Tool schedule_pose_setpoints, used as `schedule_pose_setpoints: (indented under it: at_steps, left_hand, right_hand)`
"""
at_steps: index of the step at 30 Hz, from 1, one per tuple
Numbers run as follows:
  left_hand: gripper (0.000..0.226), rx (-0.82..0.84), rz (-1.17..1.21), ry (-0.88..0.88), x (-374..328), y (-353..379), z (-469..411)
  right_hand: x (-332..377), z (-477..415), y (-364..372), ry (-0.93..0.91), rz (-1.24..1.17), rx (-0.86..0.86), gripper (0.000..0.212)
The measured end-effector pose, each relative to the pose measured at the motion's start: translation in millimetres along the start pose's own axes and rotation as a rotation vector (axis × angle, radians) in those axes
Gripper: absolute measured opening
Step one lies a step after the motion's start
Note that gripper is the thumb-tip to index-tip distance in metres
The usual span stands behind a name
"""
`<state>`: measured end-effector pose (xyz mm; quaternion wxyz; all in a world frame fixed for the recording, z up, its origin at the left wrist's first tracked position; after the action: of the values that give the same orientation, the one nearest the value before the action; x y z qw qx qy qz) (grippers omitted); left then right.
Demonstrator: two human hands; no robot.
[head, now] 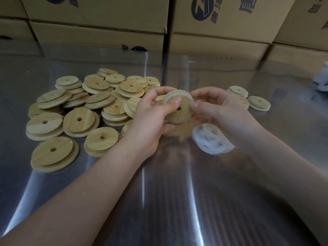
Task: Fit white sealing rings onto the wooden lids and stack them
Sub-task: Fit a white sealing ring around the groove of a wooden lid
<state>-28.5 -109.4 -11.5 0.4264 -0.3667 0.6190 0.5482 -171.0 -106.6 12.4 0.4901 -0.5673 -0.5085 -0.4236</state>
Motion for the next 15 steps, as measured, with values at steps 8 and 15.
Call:
schedule_pose_setpoints:
  at_steps: [8, 15]
  left_hand:
    - [0.01, -0.006, 0.04, -0.007, -0.7, -0.3, -1.2]
    - [0.016, 0.011, 0.074, -0.02, -0.3, -1.1, -2.8]
  right_hand:
    - [0.4, 0.3, -0.6, -0.017, 0.021, 0.007, 0.02]
    - [-0.9, -2.3, 1.2, -0.003, -0.107, 0.101, 0.018]
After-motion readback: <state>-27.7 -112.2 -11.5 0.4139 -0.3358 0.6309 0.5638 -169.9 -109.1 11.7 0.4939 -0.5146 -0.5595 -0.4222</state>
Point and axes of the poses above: each hand's wrist, its own z-axis away from the middle knuckle, its own y-axis out of the palm, x = y × z, the point moved 10 cm from there along -z, towards the middle knuckle, and after that the axes turned 4 degrees about -x, right-handed, at the moved point
